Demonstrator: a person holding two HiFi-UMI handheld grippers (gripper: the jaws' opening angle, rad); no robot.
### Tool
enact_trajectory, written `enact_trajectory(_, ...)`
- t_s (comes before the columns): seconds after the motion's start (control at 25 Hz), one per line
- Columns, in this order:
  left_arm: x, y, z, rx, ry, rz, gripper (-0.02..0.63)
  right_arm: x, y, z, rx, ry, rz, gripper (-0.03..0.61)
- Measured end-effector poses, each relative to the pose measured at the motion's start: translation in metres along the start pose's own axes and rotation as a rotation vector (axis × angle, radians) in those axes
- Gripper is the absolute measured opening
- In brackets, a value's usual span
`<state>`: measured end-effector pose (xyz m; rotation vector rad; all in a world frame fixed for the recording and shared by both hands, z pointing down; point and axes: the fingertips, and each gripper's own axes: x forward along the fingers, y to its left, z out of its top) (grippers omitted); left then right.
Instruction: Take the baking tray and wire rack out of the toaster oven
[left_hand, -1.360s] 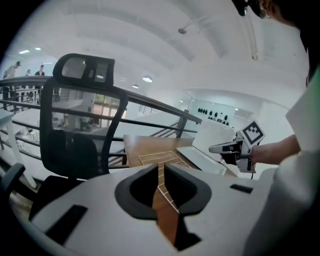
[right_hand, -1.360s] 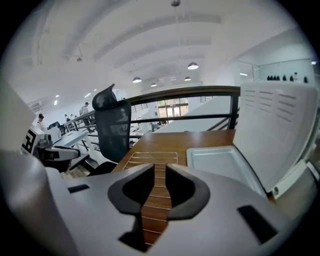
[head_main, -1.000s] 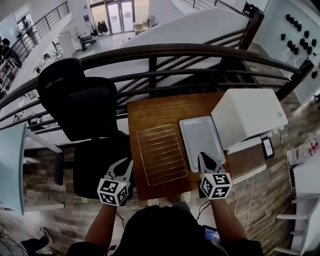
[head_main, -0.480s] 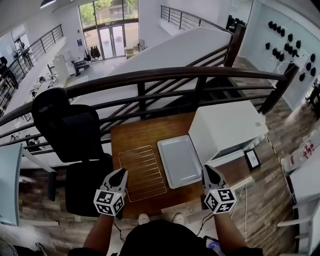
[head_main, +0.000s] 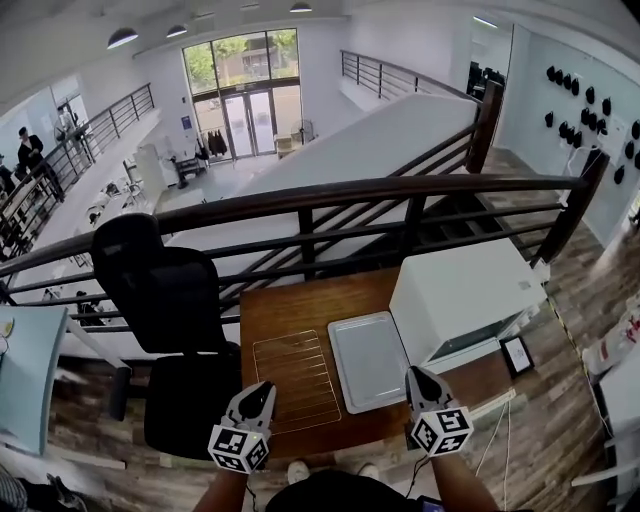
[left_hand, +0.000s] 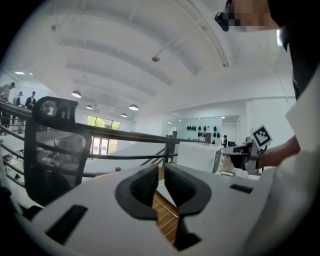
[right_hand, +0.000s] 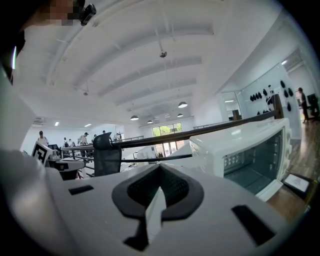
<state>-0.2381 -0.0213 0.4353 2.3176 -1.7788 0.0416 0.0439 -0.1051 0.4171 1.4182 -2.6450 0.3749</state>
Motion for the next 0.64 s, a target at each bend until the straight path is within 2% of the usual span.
enact_trajectory(0.36, -0.007, 0.003, 0.0, -0.036, -0.026, 0.048, 0.043, 0.01, 0.012, 0.007, -0.02, -0.013, 0.069, -0.005)
enact_trajectory(0.48, -0.002, -0.003, -0.003, -0.057, -0.039, 0.043, 0.043, 0.008, 0.011, -0.001, -0.013, -0.008, 0.072, -0.005)
enact_trajectory(0.64, 0.006, -0.014, -0.004, -0.042, -0.045, 0.016, 0.043, 0.006, 0.008, -0.006, -0.002, -0.012, 0.069, -0.005)
